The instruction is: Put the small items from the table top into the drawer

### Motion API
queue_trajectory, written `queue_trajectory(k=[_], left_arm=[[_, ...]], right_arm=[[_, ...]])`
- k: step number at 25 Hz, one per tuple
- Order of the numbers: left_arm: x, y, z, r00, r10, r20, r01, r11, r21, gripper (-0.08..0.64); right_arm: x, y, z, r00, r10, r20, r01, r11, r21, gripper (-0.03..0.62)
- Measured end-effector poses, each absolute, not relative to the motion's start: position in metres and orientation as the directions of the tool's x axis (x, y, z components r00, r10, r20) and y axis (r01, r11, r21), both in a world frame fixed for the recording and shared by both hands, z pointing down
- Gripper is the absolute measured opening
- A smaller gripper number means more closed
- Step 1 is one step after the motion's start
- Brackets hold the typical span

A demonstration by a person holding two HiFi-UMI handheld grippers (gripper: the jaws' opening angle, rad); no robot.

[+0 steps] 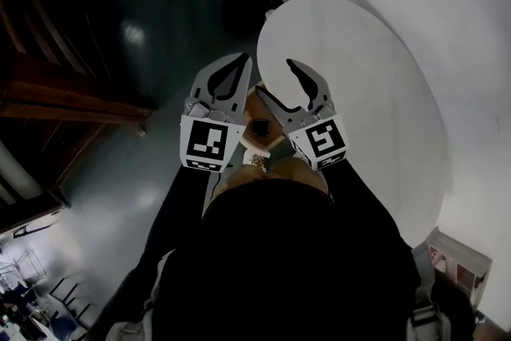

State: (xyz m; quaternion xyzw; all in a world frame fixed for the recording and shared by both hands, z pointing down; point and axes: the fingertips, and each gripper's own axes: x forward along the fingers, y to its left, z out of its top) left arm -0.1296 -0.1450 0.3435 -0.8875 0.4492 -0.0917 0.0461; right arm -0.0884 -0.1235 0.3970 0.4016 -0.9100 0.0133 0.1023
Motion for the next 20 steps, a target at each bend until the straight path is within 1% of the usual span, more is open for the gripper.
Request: queue_trajectory(k=[3, 5, 9, 12, 13, 14, 15, 20], left_arm=[[-0.127, -0.146, 0.339, 0.585, -0.803, 0.113, -0.786, -0.595, -0.168, 0.015], [-0.126, -0.148, 0.337, 0.582, -0.806, 0.109, -0.788, -0.592, -0.17, 0.015], [-0.123, -0.145, 0.335, 0.581, -0.807, 0.108, -0.788, -0.59, -0.176, 0.015], [-0.121, -0.143, 0.335, 0.575, -0.811, 0.109, -0.792, -0.585, -0.173, 0.015], [-0.121, -0.143, 0.335, 0.572, -0.813, 0.108, -0.795, -0.582, -0.171, 0.015], [-0.121, -0.142, 0.335, 0.571, -0.814, 0.109, -0.796, -0.581, -0.171, 0.015], [-0.12, -0.141, 0.335, 0.571, -0.814, 0.11, -0.796, -0.581, -0.171, 0.015], [-0.117, -0.138, 0.333, 0.568, -0.815, 0.11, -0.796, -0.579, -0.176, 0.015]], right_arm=[[-0.087, -0.122, 0.368, -0.658, -0.745, 0.111, -0.741, 0.667, 0.083, 0.337], [-0.082, -0.122, 0.358, -0.652, -0.754, 0.081, -0.747, 0.657, 0.104, 0.337], [-0.065, -0.122, 0.36, -0.621, -0.779, 0.089, -0.77, 0.627, 0.118, 0.337], [-0.052, -0.124, 0.361, -0.592, -0.801, 0.092, -0.795, 0.598, 0.097, 0.337], [-0.05, -0.124, 0.358, -0.589, -0.804, 0.086, -0.797, 0.595, 0.106, 0.326], [-0.049, -0.123, 0.355, -0.591, -0.803, 0.081, -0.793, 0.596, 0.126, 0.066], [-0.048, -0.121, 0.353, -0.597, -0.799, 0.077, -0.786, 0.601, 0.141, 0.025], [-0.042, -0.119, 0.353, -0.597, -0.799, 0.076, -0.785, 0.601, 0.151, 0.025]])
